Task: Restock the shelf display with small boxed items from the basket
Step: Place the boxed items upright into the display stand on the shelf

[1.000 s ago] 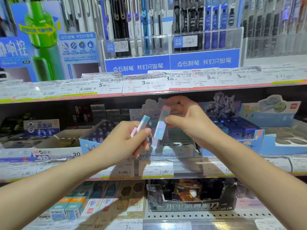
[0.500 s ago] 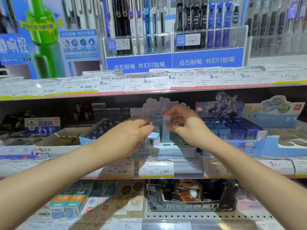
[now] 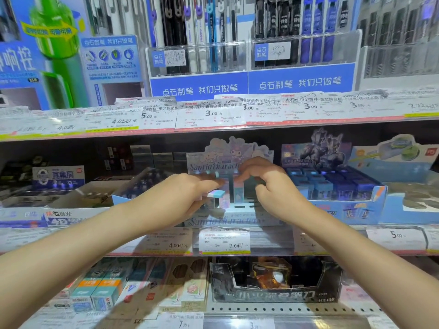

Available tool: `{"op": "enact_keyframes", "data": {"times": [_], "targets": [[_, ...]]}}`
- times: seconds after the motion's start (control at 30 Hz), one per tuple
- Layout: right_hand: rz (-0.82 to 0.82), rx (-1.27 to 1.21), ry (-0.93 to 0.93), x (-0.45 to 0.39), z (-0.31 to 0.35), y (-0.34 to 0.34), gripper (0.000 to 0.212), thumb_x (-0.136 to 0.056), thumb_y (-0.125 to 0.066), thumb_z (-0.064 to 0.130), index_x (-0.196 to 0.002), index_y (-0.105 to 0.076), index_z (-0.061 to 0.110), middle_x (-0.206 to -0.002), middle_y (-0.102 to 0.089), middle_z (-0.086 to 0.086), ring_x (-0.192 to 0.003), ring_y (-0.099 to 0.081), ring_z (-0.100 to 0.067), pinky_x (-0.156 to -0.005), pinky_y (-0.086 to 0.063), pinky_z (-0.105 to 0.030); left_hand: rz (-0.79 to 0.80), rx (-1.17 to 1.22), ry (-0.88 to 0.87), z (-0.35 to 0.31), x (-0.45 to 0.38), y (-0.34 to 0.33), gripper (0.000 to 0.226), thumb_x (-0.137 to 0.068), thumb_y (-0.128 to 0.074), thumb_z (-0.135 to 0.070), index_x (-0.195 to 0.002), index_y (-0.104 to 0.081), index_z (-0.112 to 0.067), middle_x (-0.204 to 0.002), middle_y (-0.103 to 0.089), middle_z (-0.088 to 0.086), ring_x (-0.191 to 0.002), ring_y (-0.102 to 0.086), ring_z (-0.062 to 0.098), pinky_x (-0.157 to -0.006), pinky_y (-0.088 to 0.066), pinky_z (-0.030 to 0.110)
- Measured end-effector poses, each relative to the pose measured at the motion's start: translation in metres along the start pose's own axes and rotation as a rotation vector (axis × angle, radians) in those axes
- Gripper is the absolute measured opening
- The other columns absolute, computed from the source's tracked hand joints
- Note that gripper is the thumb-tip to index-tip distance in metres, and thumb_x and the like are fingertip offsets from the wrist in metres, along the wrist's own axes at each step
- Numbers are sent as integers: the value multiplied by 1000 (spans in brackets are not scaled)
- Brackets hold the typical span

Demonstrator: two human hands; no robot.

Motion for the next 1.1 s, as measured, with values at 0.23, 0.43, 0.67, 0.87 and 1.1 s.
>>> {"op": "enact_keyframes", "data": {"times": [0.23, 0.43, 0.67, 0.87, 1.1], "targets": [[-54, -19, -48, 0, 15, 12, 43, -71, -38, 8, -104, -65, 12, -106, -59, 2, -99, -52, -11, -83, -32, 1, -25, -73, 39, -11, -6, 13, 15, -88, -49, -7, -98, -59, -5, -83, -62, 12, -75, -55, 28, -66, -46, 39], [17, -414, -148, 13, 42, 7, 18, -78, -65, 31, -90, -61, 17, -74, -62, -3, -64, -59, -22, -66, -51, -33, -173, 25, 15, -30, -5, 22, 15, -78, -53, 5, -84, -55, -9, -77, -51, 4, -68, -56, 29, -59, -46, 38], [68, -503, -182, 16, 39, 4, 11, -83, -63, 8, -94, -60, 10, -74, -64, -5, -61, -63, -12, -64, -53, -25, -116, 224, 82, -33, -5, 14, 13, -87, -59, -18, -77, -51, -23, -58, -48, -13, -55, -47, 2, -53, -32, 17], [193, -523, -232, 24, 31, 11, 20, -83, -62, 0, -98, -53, 10, -81, -62, -11, -67, -62, -17, -71, -53, -26, 49, 808, 266, -29, 3, 7, 22, -84, -63, -29, -83, -63, -7, -58, -60, 7, -34, -51, 14, -39, -40, 21], [162, -675, -245, 29, 27, 8, 22, -84, -60, 4, -104, -54, 13, -75, -65, -3, -61, -62, -8, -65, -50, -19, 46, 1019, 395, -28, 9, 1, 21, -87, -61, -16, -72, -60, -1, -63, -69, 19, -28, -38, 14, -34, -27, 13]]}}
Point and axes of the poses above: each hand's wrist, its own x-axis away from the middle knuckle, its own y-axis out of the back of the hand, z = x × y, the point moved 5 cm from there along -x, towards the middle knuckle
